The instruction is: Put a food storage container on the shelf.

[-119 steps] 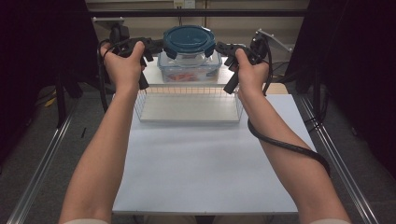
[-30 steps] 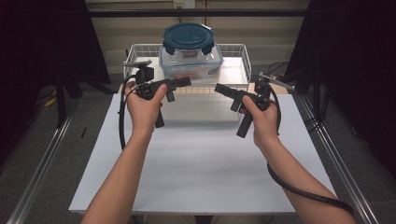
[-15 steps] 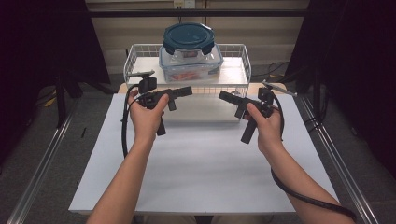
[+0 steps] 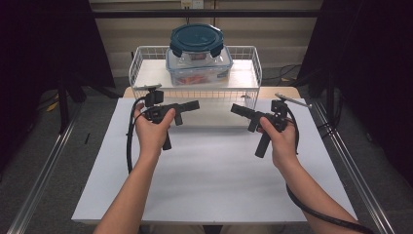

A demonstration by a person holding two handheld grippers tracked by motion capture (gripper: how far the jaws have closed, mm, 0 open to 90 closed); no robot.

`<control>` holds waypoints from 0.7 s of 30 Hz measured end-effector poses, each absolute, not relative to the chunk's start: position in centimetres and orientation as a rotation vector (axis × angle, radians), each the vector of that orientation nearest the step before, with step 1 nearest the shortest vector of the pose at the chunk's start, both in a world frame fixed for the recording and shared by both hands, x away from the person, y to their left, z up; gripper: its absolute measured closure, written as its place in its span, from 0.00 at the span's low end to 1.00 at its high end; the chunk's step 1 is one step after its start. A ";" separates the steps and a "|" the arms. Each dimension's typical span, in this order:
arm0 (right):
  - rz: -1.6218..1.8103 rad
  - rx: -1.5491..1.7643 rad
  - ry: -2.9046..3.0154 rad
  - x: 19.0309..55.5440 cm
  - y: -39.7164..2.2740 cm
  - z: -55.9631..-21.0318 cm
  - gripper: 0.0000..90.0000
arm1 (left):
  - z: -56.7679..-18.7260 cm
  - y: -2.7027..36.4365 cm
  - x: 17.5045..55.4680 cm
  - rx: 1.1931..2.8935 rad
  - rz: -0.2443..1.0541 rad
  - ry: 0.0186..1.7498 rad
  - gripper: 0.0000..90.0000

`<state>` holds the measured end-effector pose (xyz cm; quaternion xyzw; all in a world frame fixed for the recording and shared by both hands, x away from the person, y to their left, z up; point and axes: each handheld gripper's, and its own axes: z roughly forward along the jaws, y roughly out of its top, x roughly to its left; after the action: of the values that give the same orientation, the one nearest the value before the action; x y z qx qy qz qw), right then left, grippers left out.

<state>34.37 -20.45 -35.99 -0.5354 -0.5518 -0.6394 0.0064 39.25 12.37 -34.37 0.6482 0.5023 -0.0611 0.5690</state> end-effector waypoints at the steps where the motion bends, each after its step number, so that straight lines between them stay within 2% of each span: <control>1: -1.996 -1.679 -1.738 34.2 -20.5 -36.1 0.31 | -34.5 12.4 39.2 1.524 -0.145 1.177 0.16; 21: -1.962 -1.714 -1.744 33.0 -21.5 -38.8 0.30 | -36.9 12.3 38.4 1.555 -0.170 1.173 0.12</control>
<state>33.01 -21.49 -38.77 -0.5467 -0.5562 -0.6259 0.0030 38.44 12.27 -36.94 0.6594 0.4975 -0.0719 0.5590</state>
